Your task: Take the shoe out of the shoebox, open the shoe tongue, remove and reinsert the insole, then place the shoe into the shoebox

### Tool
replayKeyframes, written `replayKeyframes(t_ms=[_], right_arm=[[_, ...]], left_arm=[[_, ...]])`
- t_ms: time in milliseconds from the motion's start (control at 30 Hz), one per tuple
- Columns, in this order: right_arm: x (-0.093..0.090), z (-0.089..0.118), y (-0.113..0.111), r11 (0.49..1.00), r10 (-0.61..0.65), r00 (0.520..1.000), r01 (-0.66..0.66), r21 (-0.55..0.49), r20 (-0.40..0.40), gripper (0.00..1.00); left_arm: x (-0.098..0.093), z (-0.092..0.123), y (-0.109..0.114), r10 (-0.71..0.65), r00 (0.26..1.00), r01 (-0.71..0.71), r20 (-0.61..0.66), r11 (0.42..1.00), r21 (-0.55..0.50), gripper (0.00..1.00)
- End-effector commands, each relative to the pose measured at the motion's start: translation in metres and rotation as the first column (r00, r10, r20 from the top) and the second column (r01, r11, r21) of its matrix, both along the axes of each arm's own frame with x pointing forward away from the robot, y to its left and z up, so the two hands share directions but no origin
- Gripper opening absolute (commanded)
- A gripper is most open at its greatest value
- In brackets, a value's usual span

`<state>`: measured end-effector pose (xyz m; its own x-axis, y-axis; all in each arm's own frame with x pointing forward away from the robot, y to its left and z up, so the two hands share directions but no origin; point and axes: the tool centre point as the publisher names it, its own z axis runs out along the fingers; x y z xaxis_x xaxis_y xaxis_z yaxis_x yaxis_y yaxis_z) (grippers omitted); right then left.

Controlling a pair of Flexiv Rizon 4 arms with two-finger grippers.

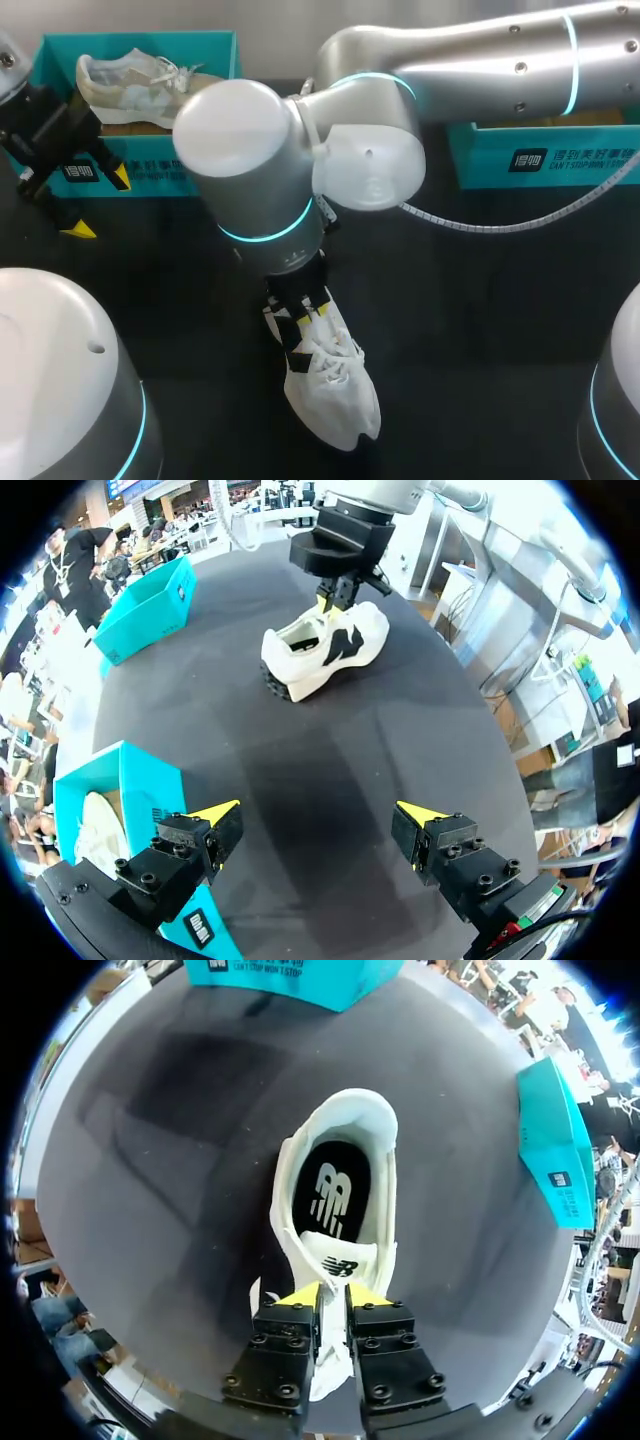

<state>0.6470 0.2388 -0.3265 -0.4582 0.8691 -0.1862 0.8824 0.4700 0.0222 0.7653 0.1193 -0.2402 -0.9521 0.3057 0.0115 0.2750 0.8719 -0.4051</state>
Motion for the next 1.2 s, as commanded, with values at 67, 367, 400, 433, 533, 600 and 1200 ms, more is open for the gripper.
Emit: replayKeyframes(t_ms=[67,367,400,433,533,600,1200], right_arm=[[-0.004,0.004,-0.006,1.000,0.012,1.000,-0.012,-0.011,0.000,0.13],[-0.019,0.008,-0.012,0.999,0.029,0.999,-0.029,-0.023,-0.019,0.14],[-0.021,0.007,-0.011,0.999,0.031,0.999,-0.031,-0.022,-0.021,0.14],[-0.022,0.006,-0.010,0.999,0.032,0.999,-0.032,-0.022,-0.022,0.15],[-0.025,0.002,-0.008,0.999,0.044,0.999,-0.044,-0.013,-0.024,0.15],[-0.026,-0.003,-0.009,0.998,0.056,0.998,-0.056,0.001,-0.013,0.15],[-0.013,0.000,-0.013,0.979,0.204,0.979,-0.204,0.003,-0.006,0.18]], left_arm=[[-0.001,0.000,0.001,0.000,1.000,0.000,0.001,1.000,0.001,1.00],[-0.001,0.000,0.001,0.000,1.000,0.000,0.001,1.000,0.001,1.00],[-0.001,0.000,0.001,0.000,1.000,0.000,0.001,1.000,0.001,1.00],[-0.001,0.000,0.001,0.000,1.000,0.000,0.001,1.000,0.001,1.00],[-0.001,0.000,0.001,0.000,1.000,0.000,0.001,1.000,0.001,1.00],[-0.001,0.000,0.001,0.000,1.000,0.000,0.001,1.000,0.001,1.00],[-0.001,0.000,0.001,0.000,1.000,0.000,0.001,1.000,0.001,1.00]])
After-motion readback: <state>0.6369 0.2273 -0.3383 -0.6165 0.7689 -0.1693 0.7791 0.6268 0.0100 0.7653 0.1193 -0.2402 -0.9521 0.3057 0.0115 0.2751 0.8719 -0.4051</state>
